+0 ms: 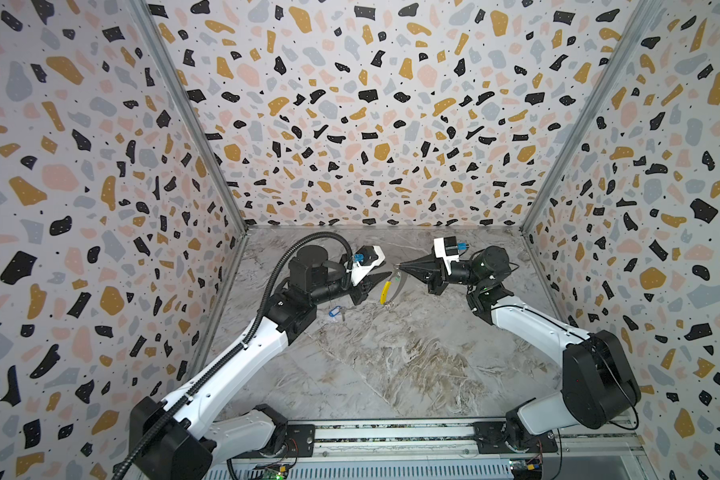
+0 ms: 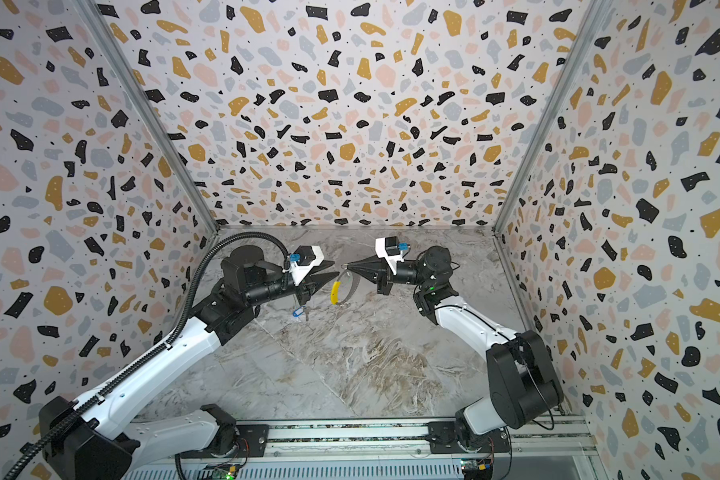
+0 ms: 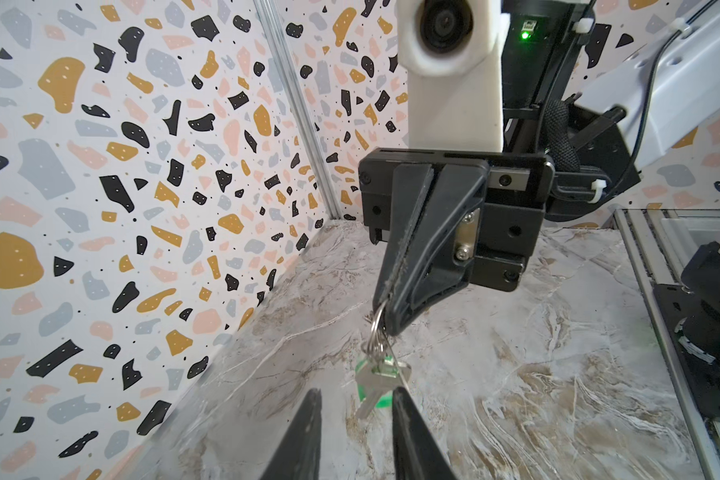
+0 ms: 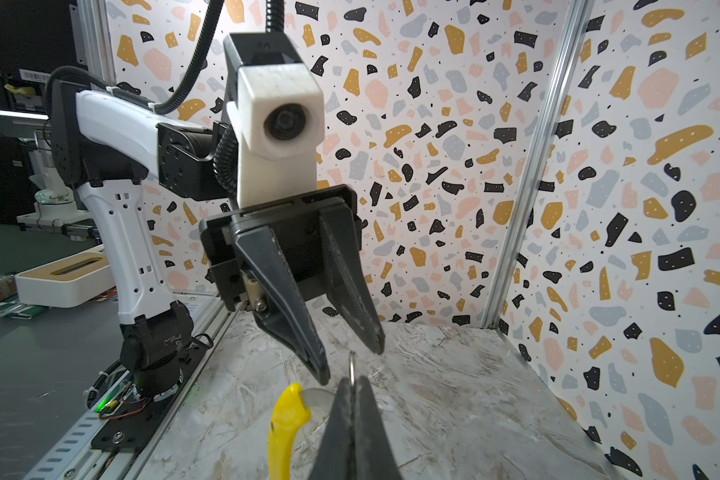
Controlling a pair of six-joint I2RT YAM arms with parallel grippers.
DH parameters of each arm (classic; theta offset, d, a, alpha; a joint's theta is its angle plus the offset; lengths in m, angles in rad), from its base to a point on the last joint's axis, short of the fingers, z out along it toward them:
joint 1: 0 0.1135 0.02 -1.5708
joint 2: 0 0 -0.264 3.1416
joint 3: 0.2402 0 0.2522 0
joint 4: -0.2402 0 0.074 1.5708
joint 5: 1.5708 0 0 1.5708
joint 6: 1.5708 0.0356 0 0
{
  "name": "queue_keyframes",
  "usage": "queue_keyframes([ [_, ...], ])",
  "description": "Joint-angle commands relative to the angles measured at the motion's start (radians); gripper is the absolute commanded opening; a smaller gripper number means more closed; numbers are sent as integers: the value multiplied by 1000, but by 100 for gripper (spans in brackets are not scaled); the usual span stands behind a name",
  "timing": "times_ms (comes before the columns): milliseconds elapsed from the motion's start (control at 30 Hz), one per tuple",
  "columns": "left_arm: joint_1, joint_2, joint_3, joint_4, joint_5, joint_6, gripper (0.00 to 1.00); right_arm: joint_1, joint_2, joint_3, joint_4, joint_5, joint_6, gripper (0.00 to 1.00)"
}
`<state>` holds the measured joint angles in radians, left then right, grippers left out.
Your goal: Remove the keys from the keyring
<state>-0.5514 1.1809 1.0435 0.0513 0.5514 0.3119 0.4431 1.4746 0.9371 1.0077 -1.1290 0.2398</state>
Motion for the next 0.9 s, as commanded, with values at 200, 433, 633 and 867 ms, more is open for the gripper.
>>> queue_keyframes([
  [200,2,41,47,83,88,-52,28,0,-9,-4,49,-26,26,0],
  [433,1,43,52,79,115,-47,28,1,-4,13,-11,-35,-14,0],
  [633,1,47,55,81,125,-44,23,1,-4,20,-42,-33,-39,0],
  [867,1,69,67,49,122,-42,21,0,-9,23,-49,-38,-45,0],
])
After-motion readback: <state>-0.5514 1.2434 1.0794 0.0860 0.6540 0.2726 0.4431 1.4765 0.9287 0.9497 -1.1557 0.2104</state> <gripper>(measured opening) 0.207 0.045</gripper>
